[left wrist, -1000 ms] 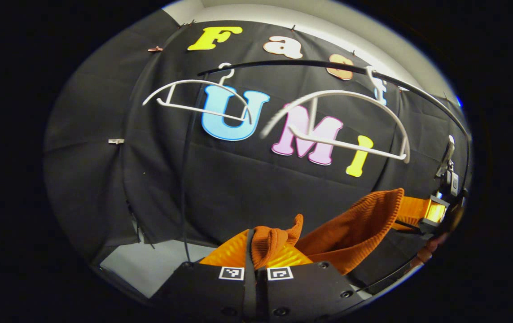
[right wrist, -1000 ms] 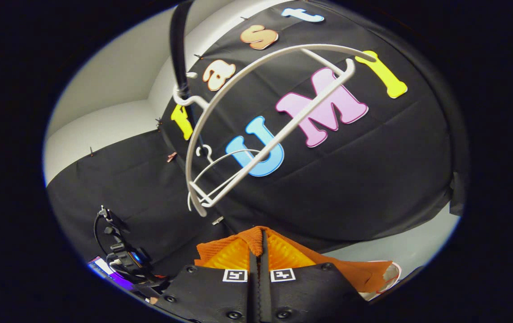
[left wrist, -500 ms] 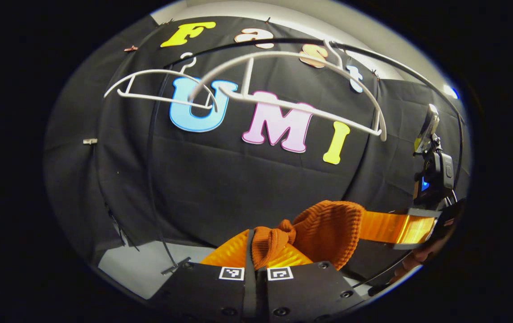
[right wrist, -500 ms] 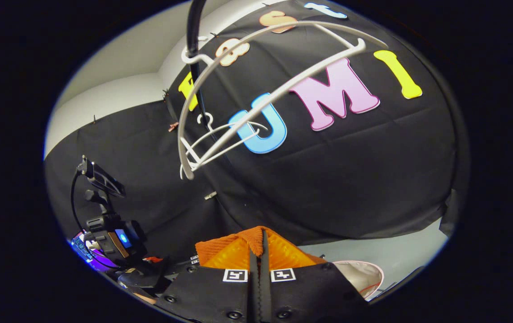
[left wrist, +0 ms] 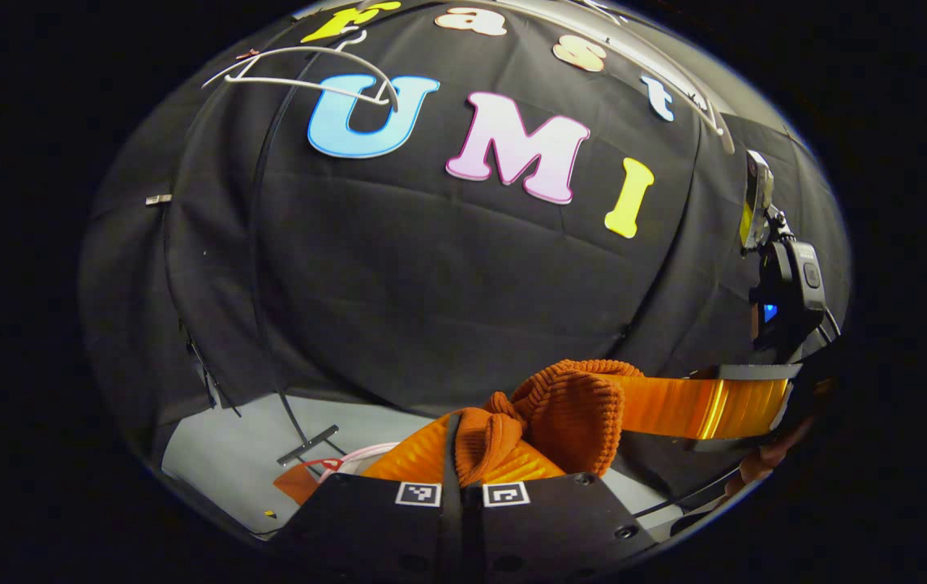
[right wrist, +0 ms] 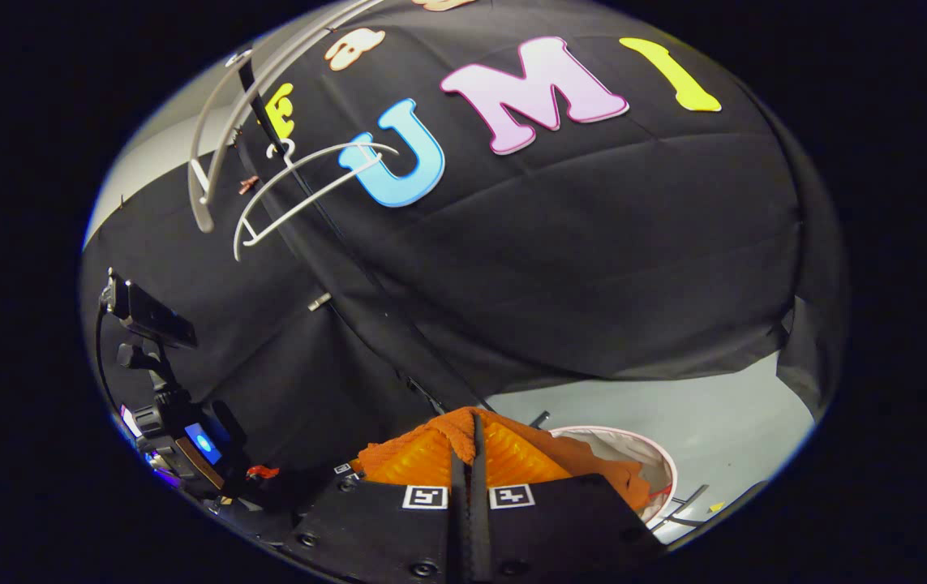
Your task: Grasp the clothes on the hanger with both hands and then place them into the laundry hamper below.
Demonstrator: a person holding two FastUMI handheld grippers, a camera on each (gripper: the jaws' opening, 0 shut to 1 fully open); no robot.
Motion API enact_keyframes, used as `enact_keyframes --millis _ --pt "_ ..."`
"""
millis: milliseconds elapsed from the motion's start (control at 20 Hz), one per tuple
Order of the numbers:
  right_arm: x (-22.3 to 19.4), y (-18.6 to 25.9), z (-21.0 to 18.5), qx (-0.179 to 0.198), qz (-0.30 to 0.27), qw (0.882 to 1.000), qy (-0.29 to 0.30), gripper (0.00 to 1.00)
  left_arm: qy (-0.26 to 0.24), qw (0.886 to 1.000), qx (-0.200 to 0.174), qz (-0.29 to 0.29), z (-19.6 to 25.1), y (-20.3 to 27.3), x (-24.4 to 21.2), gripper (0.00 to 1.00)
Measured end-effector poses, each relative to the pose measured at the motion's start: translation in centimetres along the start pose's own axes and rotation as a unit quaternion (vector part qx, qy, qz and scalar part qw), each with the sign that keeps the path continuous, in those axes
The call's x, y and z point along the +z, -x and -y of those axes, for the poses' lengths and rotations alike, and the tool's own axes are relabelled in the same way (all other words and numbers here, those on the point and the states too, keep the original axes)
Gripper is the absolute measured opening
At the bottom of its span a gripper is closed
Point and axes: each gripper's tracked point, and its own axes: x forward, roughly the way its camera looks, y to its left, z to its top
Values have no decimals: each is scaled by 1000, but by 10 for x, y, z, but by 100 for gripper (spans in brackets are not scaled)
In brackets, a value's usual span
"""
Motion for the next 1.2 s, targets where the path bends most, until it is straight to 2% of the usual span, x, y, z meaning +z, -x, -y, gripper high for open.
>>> enact_keyframes --millis 150,300,350,400,450,500,550,650,800,950,1200 --pt "-33 -19 38 -45 -41 998 24 4 6 999 32 -28 -21 -25 -33 5" --pt "-77 -23 88 -121 -98 985 79 6 -21 993 96 -70 -53 -35 -75 5" --pt "-95 -21 102 -141 -115 979 93 0 -24 992 99 -79 -55 -35 -84 5" --pt "-108 -18 113 -163 -120 974 105 25 -27 990 109 -90 -60 -35 -93 7" --pt "-116 -15 120 -181 -127 969 113 50 -27 989 110 -98 -60 -33 -101 21" --pt "-115 -11 129 -206 -133 962 122 75 -24 988 114 -99 -61 -31 -105 26" --pt "-122 -9 134 -222 -136 957 126 100 -19 989 115 -94 -61 -27 -105 50" --pt "-130 -5 136 -240 -136 954 119 98 -16 989 115 -92 -58 -16 -103 99" --pt "-135 6 134 -251 -132 953 105 99 -33 988 120 -94 -61 3 -99 98" --pt "-131 19 119 -244 -128 956 102 99 -49 989 112 -79 -56 24 -84 98" --pt "-88 56 89 -249 -72 961 99 99 -69 992 101 -38 -46 71 -45 98"
